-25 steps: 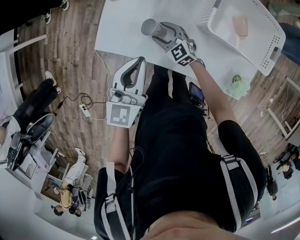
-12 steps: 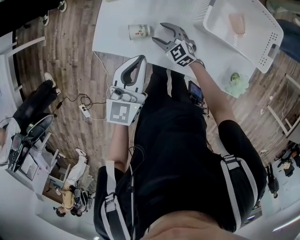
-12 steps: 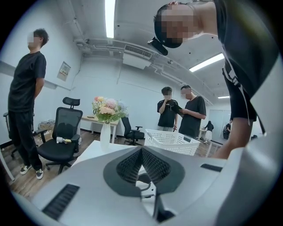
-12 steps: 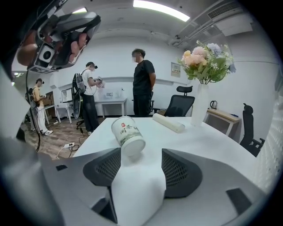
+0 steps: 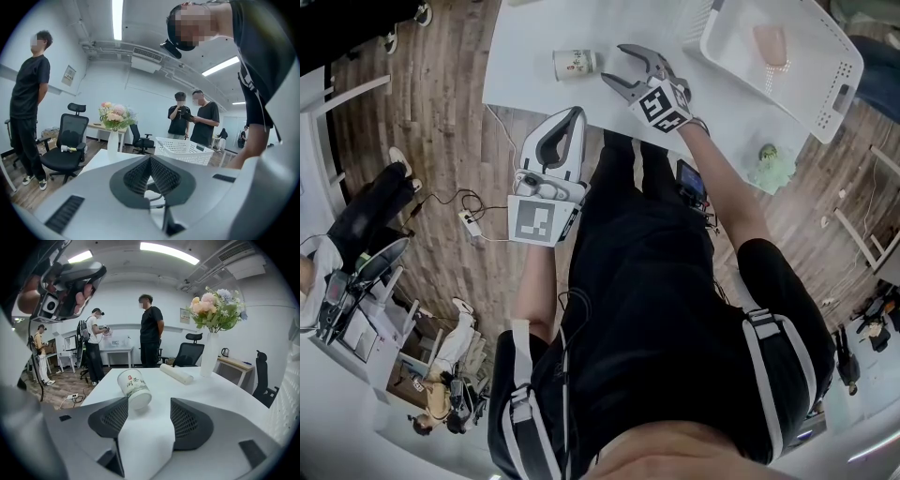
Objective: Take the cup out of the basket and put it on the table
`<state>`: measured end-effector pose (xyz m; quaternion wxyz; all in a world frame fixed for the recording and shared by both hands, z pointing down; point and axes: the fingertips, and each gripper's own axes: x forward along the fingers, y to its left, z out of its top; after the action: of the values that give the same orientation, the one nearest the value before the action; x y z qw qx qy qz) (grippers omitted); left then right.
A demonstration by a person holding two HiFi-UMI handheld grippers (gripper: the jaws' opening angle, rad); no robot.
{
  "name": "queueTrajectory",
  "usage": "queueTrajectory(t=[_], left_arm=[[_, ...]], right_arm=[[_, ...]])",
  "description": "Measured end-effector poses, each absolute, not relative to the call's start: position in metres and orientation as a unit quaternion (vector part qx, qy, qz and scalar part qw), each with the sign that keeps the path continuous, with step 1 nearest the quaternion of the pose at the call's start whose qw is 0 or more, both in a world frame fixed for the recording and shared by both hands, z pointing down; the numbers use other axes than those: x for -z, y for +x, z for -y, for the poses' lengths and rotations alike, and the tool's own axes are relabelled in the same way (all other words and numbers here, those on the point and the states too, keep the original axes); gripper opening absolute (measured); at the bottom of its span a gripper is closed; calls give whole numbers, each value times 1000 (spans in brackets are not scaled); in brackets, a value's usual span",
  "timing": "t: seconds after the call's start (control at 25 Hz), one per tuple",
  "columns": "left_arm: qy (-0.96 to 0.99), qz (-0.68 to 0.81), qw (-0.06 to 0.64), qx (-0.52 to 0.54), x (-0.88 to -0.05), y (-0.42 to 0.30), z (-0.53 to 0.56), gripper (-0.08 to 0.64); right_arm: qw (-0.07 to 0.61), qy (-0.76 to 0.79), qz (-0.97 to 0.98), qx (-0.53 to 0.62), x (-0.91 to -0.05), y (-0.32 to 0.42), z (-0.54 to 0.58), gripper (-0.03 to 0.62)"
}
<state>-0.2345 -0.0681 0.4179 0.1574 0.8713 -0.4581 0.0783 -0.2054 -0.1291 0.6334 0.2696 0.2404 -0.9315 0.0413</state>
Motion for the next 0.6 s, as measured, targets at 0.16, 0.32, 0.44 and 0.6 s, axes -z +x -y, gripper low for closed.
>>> queueTrajectory(t=[0.16, 0.32, 0.44, 0.6], left_arm=[[872, 458, 149, -83, -417, -233, 67, 20], [876, 456, 144, -60, -408, -231, 67, 20], [878, 455, 137, -55, -403, -229, 67, 20], [878, 455, 135, -53, -400, -231, 66, 20]], right_arm=[[269, 239, 932, -41, -631, -206, 124, 282], [268, 238, 933, -37, -627, -207, 120, 282], [265, 240, 933, -36, -622, -206, 118, 282], [262, 246, 933, -31, -616, -206, 117, 282]])
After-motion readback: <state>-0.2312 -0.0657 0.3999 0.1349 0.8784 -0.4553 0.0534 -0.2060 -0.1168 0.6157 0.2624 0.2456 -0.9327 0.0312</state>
